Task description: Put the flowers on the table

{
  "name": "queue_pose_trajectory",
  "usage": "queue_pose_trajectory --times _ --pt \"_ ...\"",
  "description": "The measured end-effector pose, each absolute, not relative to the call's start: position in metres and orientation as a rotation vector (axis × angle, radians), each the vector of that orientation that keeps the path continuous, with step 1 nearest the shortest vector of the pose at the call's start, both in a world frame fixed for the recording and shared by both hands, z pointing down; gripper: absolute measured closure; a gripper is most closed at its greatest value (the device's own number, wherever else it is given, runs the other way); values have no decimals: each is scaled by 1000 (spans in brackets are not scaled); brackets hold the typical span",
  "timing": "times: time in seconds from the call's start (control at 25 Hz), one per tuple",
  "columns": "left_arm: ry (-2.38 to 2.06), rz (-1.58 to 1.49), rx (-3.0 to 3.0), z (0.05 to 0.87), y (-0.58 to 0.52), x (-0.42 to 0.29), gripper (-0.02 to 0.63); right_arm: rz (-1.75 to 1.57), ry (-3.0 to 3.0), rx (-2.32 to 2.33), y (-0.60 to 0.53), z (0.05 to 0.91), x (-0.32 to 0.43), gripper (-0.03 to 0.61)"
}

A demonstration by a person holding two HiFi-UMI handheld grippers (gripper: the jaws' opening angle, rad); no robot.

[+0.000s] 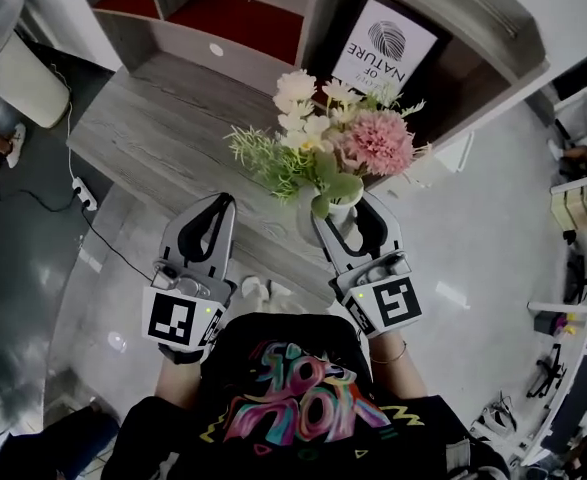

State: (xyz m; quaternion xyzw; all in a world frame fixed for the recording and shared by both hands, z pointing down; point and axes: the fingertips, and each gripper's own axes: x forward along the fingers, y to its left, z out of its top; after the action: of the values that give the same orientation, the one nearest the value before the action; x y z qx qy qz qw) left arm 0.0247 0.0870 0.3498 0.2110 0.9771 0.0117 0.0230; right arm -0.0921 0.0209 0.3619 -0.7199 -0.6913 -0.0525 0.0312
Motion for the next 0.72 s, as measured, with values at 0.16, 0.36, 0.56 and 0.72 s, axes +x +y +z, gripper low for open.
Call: queue_pose_trajectory --times 0.16,0.36,0.56,0.72 --pt "3041 47 617 352 86 18 580 -167 -2122 -2207 22 366 -94 328" --pt "3063 91 574 362 82 10 580 -188 -2126 -2210 24 369 -96 328" --pt "3113 153 568 358 73 11 580 -168 -2092 -2179 21 360 -92 328" --pt "3140 182 569 353 67 14 580 -182 -2076 -2149 17 361 -91 328"
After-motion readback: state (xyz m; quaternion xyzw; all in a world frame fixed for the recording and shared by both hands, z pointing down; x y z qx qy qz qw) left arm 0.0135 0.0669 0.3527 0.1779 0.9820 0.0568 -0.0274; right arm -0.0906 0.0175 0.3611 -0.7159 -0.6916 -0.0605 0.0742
